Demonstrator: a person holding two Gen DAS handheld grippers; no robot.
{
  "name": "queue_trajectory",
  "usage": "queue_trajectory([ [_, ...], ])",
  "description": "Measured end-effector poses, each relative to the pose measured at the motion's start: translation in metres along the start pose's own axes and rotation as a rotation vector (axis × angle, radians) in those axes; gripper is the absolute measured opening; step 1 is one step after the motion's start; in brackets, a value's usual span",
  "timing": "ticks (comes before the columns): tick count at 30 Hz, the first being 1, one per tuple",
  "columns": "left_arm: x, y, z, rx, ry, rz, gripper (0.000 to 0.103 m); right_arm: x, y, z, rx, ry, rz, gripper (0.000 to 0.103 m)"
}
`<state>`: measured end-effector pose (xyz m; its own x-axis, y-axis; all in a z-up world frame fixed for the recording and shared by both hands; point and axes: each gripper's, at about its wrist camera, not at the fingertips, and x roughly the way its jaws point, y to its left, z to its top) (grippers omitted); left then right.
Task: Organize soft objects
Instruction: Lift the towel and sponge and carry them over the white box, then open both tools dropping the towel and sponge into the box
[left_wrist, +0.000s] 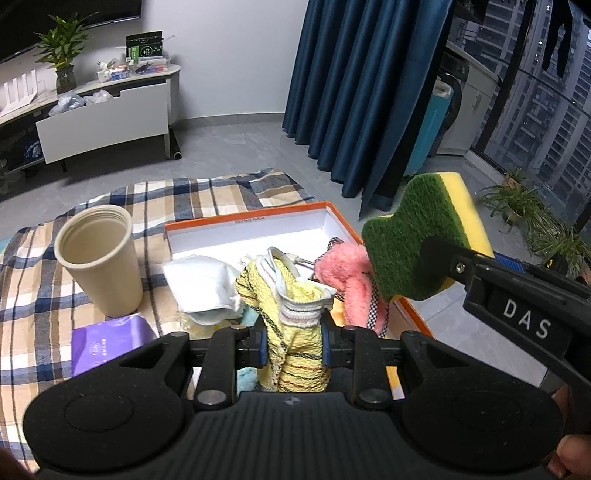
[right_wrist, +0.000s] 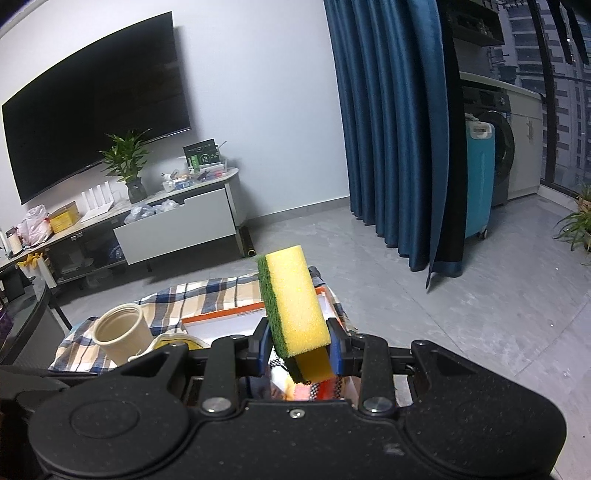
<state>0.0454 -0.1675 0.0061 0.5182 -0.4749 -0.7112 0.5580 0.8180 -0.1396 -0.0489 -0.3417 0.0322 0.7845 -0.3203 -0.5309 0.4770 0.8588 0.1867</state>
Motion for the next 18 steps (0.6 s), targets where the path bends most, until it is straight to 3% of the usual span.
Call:
queue_trajectory([
  [14, 0.012, -0.017, -0.007, 0.018, 0.031, -0.044, 0.027, 0.0, -0.017, -0.011, -0.007, 0.016, -0.07, 0.039],
  [18, 0.016, -0.022, -0.008, 0.031, 0.037, -0.063, 0.033, 0.001, -0.018, -0.013, -0.014, 0.025, -0.091, 0.044],
])
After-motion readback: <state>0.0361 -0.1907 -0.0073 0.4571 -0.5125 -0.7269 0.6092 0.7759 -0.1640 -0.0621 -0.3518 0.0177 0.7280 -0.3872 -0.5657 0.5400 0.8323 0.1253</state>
